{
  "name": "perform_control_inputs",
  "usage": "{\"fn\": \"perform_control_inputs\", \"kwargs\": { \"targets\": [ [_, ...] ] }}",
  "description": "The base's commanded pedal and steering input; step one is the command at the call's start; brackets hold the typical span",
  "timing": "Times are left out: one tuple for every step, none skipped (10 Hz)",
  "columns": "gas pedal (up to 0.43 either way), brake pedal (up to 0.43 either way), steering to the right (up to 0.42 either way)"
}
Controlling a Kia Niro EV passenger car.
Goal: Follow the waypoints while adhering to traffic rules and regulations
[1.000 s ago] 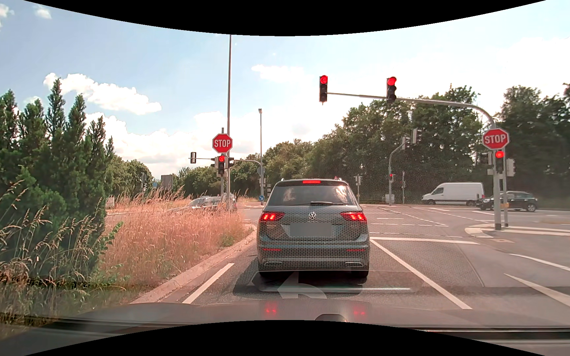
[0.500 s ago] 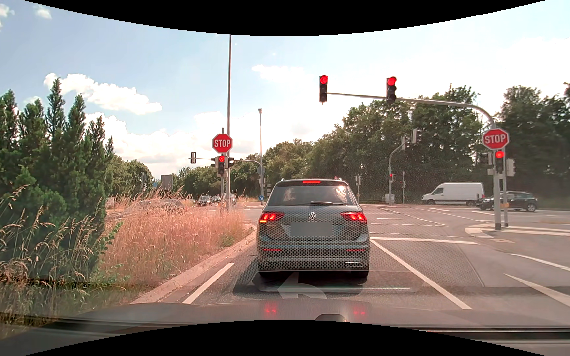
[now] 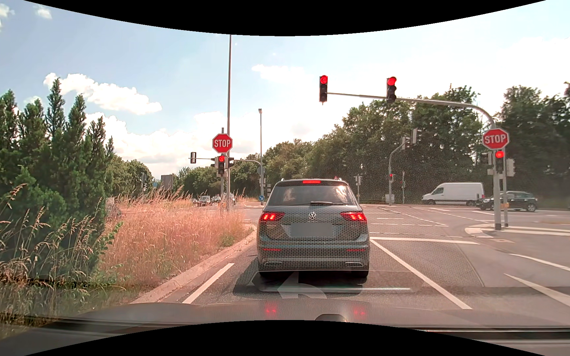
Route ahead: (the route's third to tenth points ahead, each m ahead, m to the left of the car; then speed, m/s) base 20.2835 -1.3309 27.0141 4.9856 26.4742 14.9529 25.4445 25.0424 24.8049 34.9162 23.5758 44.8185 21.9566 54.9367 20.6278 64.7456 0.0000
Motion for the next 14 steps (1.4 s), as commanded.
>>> {"fn": "perform_control_inputs", "kwargs": {
  "targets": [
    [0.0,0.244,0.008],
    [0.0,0.244,0.008],
    [0.0,0.244,0.008],
    [0.0,0.244,0.008],
    [0.0,0.244,0.008],
    [0.0,0.244,0.008],
    [0.0,0.238,0.008],
    [0.0,0.232,0.008],
    [0.0,0.232,0.008],
    [0.0,0.232,0.008],
    [0.0,0.238,0.008],
    [0.0,0.244,0.008],
    [0.0,0.244,0.008],
    [0.0,0.244,0.008]
  ]
}}
